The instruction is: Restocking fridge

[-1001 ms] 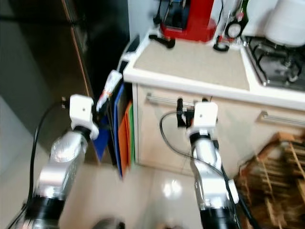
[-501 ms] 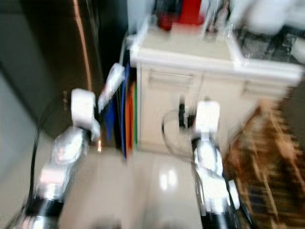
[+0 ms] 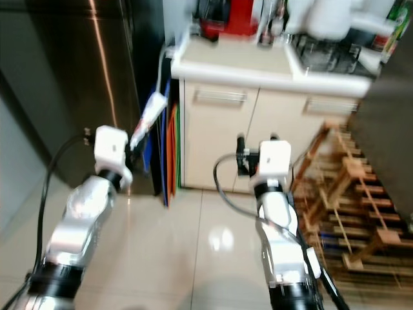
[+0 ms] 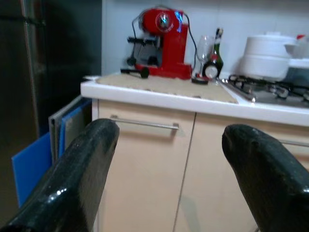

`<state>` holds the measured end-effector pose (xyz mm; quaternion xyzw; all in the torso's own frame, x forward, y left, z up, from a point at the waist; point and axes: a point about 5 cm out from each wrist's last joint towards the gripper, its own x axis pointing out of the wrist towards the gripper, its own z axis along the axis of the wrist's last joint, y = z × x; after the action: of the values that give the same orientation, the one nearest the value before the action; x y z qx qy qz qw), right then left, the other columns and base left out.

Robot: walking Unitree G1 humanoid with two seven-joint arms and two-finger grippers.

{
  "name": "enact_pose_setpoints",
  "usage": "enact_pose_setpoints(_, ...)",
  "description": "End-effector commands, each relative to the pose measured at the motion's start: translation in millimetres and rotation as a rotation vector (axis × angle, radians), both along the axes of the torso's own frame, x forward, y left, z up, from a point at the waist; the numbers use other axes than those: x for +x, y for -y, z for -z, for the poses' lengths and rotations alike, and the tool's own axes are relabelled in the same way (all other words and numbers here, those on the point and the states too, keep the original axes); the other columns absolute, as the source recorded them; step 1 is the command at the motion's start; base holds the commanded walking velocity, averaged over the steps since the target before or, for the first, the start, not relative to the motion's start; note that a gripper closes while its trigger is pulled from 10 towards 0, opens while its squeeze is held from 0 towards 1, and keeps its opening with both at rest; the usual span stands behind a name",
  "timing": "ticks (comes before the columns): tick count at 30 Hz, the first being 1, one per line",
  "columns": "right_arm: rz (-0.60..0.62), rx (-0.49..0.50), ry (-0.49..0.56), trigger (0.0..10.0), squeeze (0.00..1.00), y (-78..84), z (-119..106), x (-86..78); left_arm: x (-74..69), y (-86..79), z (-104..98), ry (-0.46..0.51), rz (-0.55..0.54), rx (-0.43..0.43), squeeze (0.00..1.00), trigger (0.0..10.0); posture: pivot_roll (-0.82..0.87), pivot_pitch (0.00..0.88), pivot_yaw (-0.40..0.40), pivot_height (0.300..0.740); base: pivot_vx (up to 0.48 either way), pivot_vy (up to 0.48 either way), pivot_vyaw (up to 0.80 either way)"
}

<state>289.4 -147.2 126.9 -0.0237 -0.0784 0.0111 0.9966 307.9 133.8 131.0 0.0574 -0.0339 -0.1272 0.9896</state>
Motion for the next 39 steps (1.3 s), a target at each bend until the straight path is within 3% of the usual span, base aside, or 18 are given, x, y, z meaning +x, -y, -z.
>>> enact_pose_setpoints(1, 0.000, -0.012, 0.009, 10.0, 0.00, 1.5, -2.1, 1.4, 1.6, 7.1, -5.4, 0.023, 0.027, 0.000, 0.00, 10.0, 0.09, 0.007, -0.004, 0.740, 0.480, 0.000, 0.00)
enact_pose_setpoints(26, -0.006, -0.021, 0.011, 10.0, 0.00, 0.3, -1.0, 2.2, 8.3, 8.7, -14.3, 0.064, 0.031, 0.007, 0.00, 10.0, 0.09, 0.009, 0.000, 0.740, 0.480, 0.000, 0.00)
enact_pose_setpoints(39, -0.011, -0.018, 0.014, 10.0, 0.00, -1.6, -0.9, 3.5, 25.6, 16.8, -32.9, 0.127, 0.059, 0.027, 0.00, 10.0, 0.09, 0.010, 0.001, 0.740, 0.480, 0.000, 0.00)
